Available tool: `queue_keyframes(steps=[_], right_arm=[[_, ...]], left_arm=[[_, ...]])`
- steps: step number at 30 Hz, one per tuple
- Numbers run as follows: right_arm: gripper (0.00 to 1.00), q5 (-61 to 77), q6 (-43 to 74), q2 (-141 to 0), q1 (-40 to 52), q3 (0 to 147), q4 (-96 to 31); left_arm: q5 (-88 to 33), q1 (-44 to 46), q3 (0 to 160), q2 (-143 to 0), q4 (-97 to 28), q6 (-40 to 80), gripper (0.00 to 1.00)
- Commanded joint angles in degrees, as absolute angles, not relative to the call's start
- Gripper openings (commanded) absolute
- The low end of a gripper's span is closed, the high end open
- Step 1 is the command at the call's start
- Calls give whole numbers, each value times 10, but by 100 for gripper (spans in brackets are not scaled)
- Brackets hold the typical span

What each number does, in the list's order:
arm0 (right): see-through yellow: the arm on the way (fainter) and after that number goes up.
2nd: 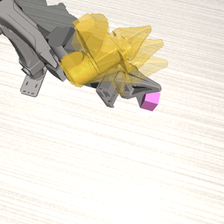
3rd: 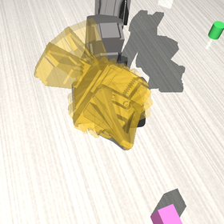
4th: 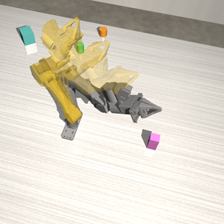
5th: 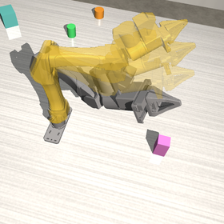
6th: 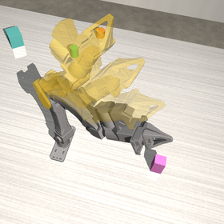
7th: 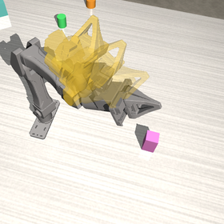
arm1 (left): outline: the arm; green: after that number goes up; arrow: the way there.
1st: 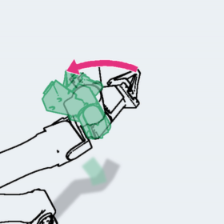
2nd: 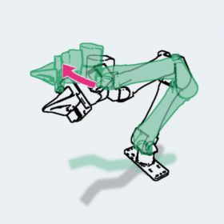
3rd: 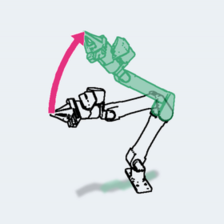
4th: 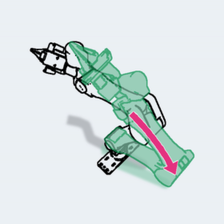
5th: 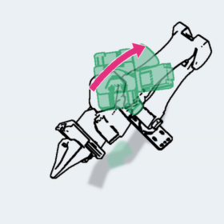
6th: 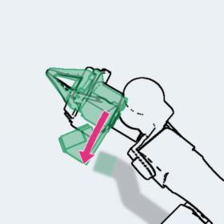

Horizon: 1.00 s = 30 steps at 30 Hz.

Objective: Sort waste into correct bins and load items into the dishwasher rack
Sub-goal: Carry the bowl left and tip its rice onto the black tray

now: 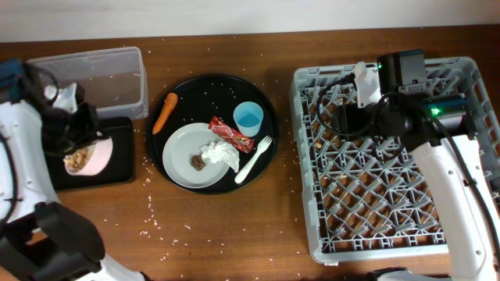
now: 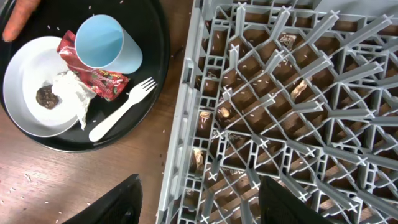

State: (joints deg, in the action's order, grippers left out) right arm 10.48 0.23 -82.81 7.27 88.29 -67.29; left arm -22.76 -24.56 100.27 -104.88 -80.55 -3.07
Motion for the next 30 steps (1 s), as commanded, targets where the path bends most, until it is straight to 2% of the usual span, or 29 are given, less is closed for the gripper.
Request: queue_keyframes(steps=[1,6,13,18,24,30], right_arm=[[59,106,5,-828,70,893,-671],[59,105,5,-829,70,893,-671],[59,106,5,-832,70,893,-671],[59,105,5,-834,70,893,-672],[59,105,5,-837,70,893,-674],[59,105,5,-837,70,893,-674]], left_arm=[[-324,-298,935,-1037,-736,-64,0],[-374,-343,863,-1039,-644,-79,0],[-435,-358,854,-1040,-563,-78,0],[-486,-363,854,-1042,-542,-78,0],[-571,-425,854,-1063,-543,-78,0],[-646,-462,854,-1150,-543,-78,0]])
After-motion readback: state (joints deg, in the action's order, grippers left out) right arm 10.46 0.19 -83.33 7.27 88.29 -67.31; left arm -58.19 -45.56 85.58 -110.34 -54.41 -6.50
